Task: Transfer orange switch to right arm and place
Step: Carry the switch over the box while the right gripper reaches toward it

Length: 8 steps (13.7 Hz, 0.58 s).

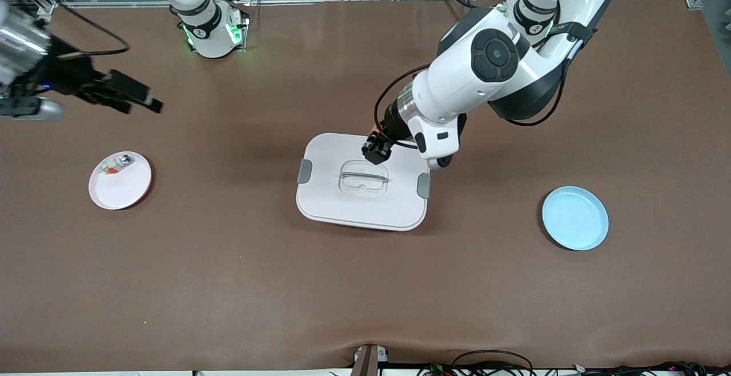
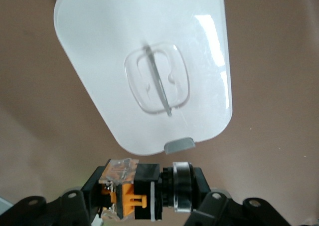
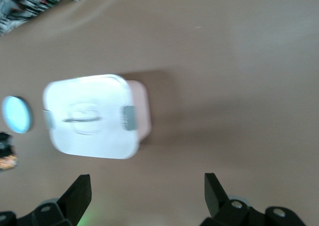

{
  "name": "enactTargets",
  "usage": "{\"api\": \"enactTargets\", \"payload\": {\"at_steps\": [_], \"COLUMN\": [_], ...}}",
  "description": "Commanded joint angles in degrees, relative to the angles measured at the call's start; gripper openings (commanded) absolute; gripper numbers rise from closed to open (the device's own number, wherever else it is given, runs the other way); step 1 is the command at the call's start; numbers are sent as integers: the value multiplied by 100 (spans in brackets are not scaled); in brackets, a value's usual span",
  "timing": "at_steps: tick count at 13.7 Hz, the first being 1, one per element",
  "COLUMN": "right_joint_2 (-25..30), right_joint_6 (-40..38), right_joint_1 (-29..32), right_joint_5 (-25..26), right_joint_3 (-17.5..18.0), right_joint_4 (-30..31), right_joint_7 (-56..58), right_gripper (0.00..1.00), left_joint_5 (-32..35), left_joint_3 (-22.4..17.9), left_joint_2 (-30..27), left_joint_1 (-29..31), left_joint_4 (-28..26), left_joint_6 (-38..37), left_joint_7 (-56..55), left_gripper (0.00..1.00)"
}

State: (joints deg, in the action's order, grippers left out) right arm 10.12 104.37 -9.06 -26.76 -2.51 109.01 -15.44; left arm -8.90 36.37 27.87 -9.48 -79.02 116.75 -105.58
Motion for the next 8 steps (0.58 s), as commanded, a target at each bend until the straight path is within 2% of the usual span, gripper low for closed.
{"api": "enactTargets", "payload": {"at_steps": [1,4,8], "right_joint_2": [710,755,422], "right_joint_6": [1108,2329,3614], "right_joint_1": [-481,-1078,-2010], "right_joint_5": [-906,-1979,-2693], "right_joint_3": [-30,92,181], "right_joint_4": [1295,1868,1939], "right_joint_7": [-266,-301,-354], "right_gripper": [100,100,100], "left_joint_5": [-261,-279,-603], "left_joint_3": [2,2,-7], "left_joint_2": [175,351,614], "left_joint_1": [-185,-291,-467], "left_joint_4": [290,440,554], "left_joint_6": [259,428,736], "left_joint_7": [-689,-1428,-1790], "left_gripper": [0,0,0]}}
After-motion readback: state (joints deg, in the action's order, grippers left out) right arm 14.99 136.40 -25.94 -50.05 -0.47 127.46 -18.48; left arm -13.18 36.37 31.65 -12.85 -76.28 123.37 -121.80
